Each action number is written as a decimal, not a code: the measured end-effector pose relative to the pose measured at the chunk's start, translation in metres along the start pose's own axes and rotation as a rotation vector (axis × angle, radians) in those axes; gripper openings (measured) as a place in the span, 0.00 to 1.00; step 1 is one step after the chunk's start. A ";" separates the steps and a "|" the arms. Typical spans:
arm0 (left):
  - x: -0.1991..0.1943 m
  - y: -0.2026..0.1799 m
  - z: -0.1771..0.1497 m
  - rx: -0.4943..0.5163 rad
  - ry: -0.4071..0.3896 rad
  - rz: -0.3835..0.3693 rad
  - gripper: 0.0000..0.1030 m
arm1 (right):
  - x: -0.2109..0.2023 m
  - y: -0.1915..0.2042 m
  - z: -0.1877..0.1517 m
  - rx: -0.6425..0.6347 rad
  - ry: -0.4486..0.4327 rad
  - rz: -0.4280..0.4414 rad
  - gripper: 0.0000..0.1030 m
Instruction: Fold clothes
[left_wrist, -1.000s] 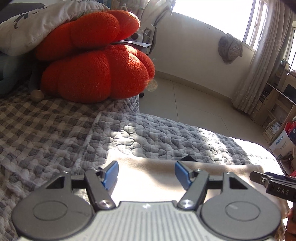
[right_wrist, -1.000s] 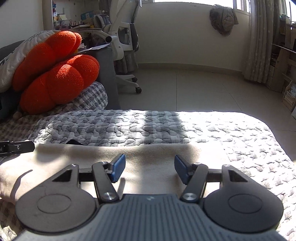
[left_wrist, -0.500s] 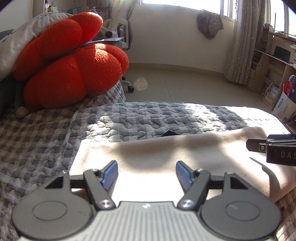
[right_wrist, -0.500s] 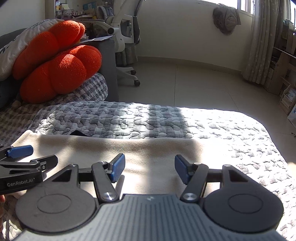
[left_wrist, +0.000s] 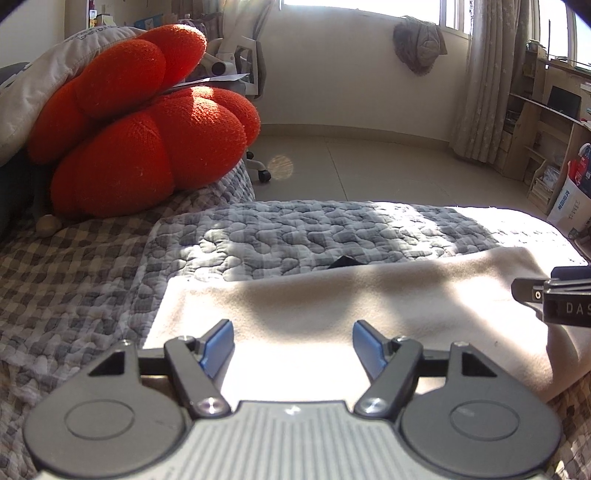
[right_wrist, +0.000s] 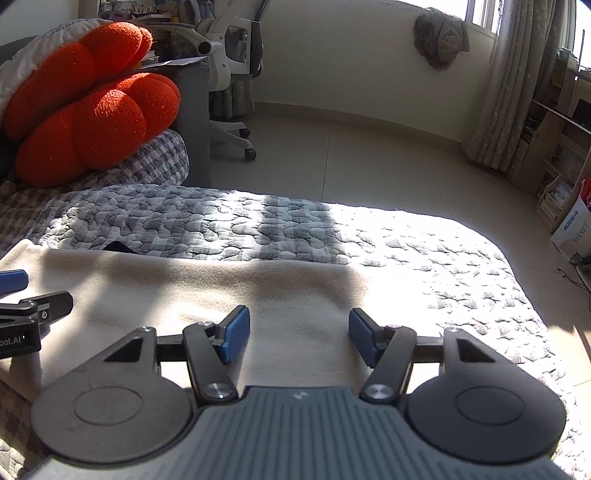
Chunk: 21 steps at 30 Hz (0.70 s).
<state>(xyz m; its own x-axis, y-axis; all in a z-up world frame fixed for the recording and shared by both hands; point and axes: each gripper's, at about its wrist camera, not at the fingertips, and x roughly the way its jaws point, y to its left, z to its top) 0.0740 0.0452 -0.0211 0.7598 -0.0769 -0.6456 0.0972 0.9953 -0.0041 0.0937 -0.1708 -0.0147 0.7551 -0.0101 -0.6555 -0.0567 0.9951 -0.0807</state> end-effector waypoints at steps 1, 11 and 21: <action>0.000 0.001 0.000 0.001 0.001 0.005 0.71 | 0.000 -0.001 0.000 -0.001 0.000 -0.001 0.62; -0.005 0.024 0.002 0.005 -0.003 0.106 0.70 | 0.003 -0.014 -0.001 0.015 0.011 -0.020 0.64; -0.041 0.108 0.003 -0.353 0.044 0.020 0.71 | -0.017 -0.031 0.009 0.125 -0.069 0.071 0.64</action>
<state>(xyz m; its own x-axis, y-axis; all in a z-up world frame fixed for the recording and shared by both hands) 0.0550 0.1552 0.0070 0.7299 -0.0626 -0.6807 -0.1514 0.9563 -0.2502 0.0885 -0.2009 0.0055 0.7955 0.0635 -0.6027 -0.0331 0.9976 0.0615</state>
